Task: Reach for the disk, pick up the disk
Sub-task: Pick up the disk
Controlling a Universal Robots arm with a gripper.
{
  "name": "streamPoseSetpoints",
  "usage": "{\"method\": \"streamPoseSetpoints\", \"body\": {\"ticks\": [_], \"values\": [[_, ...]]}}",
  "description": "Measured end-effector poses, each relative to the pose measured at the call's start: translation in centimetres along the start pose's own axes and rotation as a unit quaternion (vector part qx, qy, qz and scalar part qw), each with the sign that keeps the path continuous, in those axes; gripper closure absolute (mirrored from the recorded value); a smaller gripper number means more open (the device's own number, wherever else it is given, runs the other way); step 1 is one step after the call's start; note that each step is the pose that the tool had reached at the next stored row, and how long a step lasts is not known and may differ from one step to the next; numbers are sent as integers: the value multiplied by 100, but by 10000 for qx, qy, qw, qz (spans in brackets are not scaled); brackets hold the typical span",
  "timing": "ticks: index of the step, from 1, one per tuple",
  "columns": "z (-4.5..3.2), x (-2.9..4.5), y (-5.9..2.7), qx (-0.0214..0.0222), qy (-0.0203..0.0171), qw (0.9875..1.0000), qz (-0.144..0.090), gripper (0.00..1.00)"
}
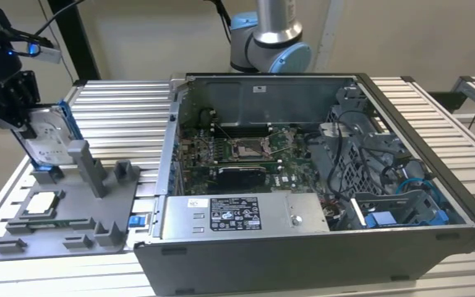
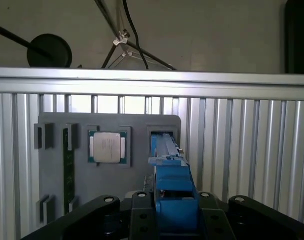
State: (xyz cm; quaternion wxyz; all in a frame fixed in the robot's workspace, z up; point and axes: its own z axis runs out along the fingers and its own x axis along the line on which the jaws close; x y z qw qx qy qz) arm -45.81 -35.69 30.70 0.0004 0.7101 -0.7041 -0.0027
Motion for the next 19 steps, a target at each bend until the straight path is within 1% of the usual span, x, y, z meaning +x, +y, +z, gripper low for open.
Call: {"method": "streamPoseSetpoints", "body": {"ticks": [8, 19], "values": [[-69, -1, 1, 0, 0, 10000, 1, 100], [-198, -1, 1, 0, 0, 10000, 0, 100]]}}
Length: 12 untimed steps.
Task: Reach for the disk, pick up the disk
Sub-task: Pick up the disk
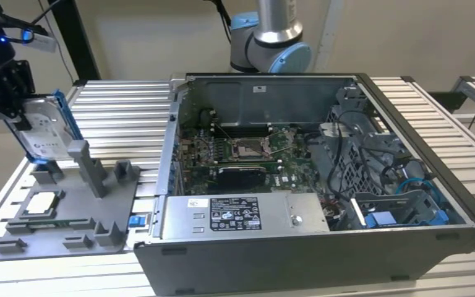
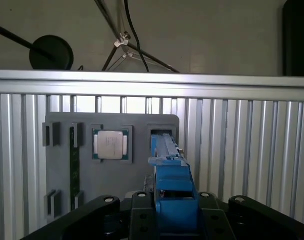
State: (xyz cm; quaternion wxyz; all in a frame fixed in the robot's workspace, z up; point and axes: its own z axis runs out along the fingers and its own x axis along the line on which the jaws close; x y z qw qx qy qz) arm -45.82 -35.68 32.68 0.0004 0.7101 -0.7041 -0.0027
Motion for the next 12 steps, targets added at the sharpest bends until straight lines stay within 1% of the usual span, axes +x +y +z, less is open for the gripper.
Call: {"method": "streamPoseSetpoints", "body": {"ticks": [12], "values": [[-129, 0, 1, 0, 0, 10000, -2, 100]]}}
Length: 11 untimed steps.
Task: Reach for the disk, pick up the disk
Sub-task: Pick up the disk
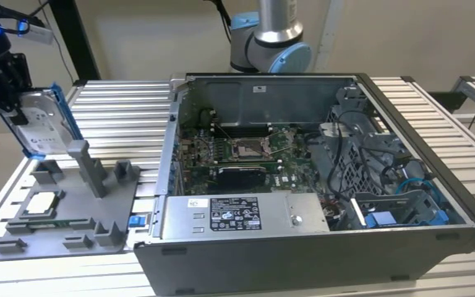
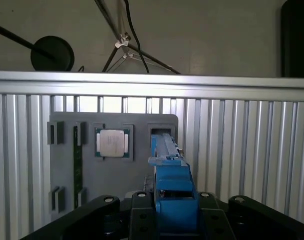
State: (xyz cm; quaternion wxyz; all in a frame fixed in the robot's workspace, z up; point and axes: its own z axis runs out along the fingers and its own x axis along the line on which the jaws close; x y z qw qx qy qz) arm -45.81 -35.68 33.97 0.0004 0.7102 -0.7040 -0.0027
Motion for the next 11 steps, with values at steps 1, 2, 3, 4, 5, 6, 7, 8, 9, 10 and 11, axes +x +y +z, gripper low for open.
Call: {"method": "streamPoseSetpoints", "body": {"ticks": [1, 2, 3, 4, 5, 6, 7, 8, 9, 10, 11], "values": [[-12, 1, -1, 0, 0, 10000, -1, 100], [-23, 1, -1, 0, 0, 10000, -1, 100], [-36, 1, -1, 0, 0, 10000, -1, 100], [-48, 0, 0, 0, 0, 10000, -1, 100], [-61, 0, 0, 0, 0, 10000, -1, 100], [-74, 0, 0, 0, 0, 10000, -1, 100], [-86, 0, 0, 0, 0, 10000, -1, 100], [-98, -1, 1, 0, 0, 10000, -1, 100], [-110, -1, 1, 0, 0, 10000, -1, 100], [-123, -1, 1, 0, 0, 10000, -1, 100], [-135, -1, 1, 0, 0, 10000, -1, 100]]}}
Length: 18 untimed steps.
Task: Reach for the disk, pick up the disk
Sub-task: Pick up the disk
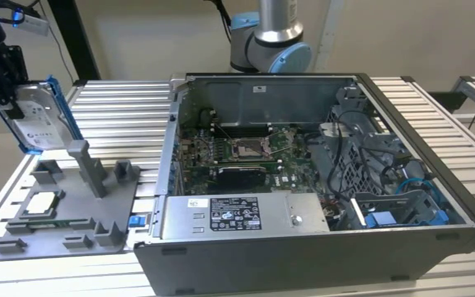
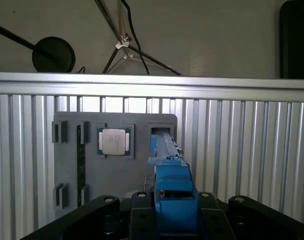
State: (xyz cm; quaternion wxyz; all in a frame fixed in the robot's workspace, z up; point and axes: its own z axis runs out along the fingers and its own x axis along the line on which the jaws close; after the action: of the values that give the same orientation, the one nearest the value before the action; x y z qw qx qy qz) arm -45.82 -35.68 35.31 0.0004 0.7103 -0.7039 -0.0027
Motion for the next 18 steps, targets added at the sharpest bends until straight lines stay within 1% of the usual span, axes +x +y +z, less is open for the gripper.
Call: {"method": "streamPoseSetpoints", "body": {"ticks": [18], "values": [[-214, 0, 0, 0, 0, 10000, -5, 100]]}}
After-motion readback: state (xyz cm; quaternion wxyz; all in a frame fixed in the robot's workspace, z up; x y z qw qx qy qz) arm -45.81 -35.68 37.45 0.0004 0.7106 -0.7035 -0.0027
